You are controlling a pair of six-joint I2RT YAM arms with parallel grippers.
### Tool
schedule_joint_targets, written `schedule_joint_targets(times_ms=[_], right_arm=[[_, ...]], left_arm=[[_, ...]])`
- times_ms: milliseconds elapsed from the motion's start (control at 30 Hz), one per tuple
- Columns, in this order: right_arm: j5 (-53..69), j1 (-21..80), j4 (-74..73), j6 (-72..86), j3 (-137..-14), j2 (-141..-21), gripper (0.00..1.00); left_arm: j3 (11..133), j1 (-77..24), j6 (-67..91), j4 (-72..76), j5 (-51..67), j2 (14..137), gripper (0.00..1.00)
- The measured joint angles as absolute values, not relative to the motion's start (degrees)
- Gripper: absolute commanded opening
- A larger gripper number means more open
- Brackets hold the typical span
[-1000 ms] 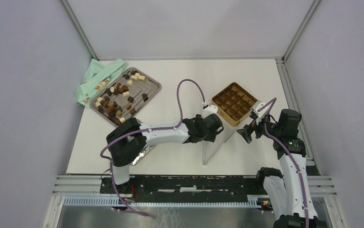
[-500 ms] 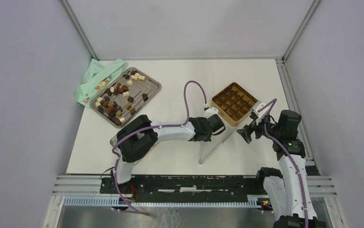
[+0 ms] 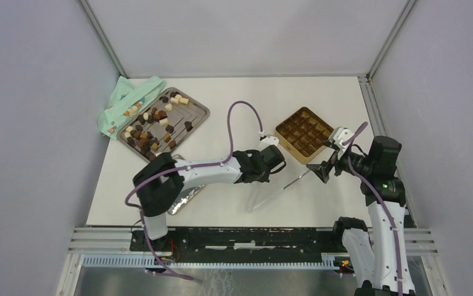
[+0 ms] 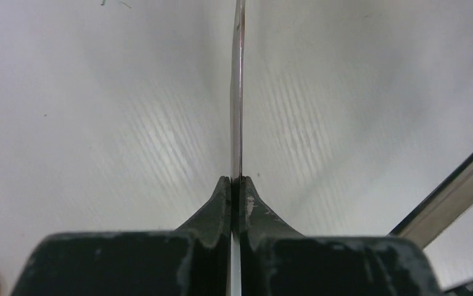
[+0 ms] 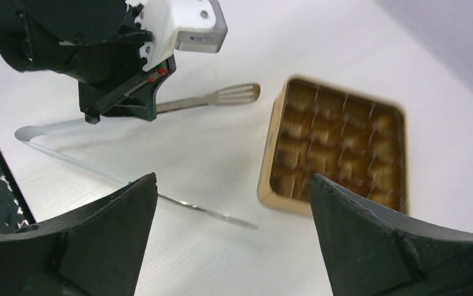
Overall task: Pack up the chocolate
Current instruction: Pick up the clamp from the center of the board.
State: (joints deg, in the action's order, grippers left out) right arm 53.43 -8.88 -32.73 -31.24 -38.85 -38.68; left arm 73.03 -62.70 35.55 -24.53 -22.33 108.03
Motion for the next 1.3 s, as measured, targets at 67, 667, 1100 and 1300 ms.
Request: schedule_joint_targets(times_ms=[67, 667, 1100, 1300], right_arm=[[56.9, -8.9, -33.4, -32.1, -42.5, -38.2, 0.98], [72.0, -7.7, 11.9, 11.8, -46.6, -34.7, 0.84], [64.1, 5.6, 24.4, 35.8, -45.5, -41.7, 0.67], [60.2, 8.8, 32.0, 44.0, -45.6, -46.4, 0.64]], left_arm=[[70.3, -62.5, 35.5, -24.3, -21.6, 102.4, 0.02], [57.5, -41.7, 44.6, 8.7, 13.2, 71.2, 0.02], [59.4, -42.0, 49.8, 30.5, 25.3, 76.8, 0.02], [62.8, -43.3, 50.5, 32.8, 25.8, 81.2, 0.02]])
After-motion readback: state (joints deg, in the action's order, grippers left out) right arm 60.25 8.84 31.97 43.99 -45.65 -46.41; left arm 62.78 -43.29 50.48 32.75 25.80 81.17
